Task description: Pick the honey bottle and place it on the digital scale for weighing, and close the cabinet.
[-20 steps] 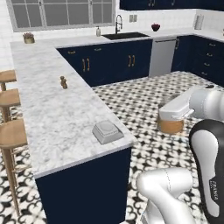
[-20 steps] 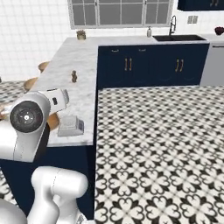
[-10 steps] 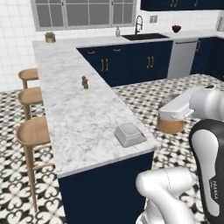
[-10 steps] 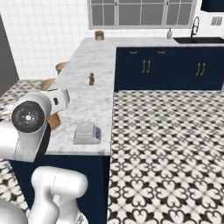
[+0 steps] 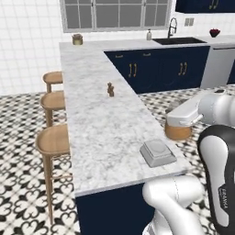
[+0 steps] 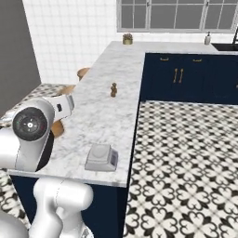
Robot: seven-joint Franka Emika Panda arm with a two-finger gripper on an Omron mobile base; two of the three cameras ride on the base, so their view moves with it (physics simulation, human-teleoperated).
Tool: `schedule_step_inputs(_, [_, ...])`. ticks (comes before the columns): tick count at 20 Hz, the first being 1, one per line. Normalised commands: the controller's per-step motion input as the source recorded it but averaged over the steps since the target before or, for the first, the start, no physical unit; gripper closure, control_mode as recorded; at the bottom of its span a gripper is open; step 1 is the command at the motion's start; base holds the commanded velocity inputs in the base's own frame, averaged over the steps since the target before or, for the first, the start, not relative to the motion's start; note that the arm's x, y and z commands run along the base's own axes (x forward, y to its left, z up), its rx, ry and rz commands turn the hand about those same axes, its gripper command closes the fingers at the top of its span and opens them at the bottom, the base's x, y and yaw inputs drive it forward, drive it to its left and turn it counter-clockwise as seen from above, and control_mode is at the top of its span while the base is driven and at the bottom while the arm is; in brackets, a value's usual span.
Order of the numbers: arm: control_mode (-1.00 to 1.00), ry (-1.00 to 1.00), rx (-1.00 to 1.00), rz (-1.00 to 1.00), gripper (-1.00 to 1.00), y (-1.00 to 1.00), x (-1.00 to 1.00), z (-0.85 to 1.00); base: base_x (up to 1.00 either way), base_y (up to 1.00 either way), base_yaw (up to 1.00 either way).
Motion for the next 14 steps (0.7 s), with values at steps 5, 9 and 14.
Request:
schedule_step_inputs(5, [1.00, 0.00, 0.00, 0.00, 1.00, 0.00, 0.00, 0.00, -0.11, 0.00, 0.20])
schedule_step_inputs(9, [1.00, 0.00, 0.00, 0.00, 1.00, 0.00, 0.00, 0.00, -0.08, -0.07, 0.15])
schedule_step_inputs(14, [-1.00, 0.00, 0.07, 0.11, 1.00, -0.23, 0.17, -0.34, 0.00, -0.03, 0.02])
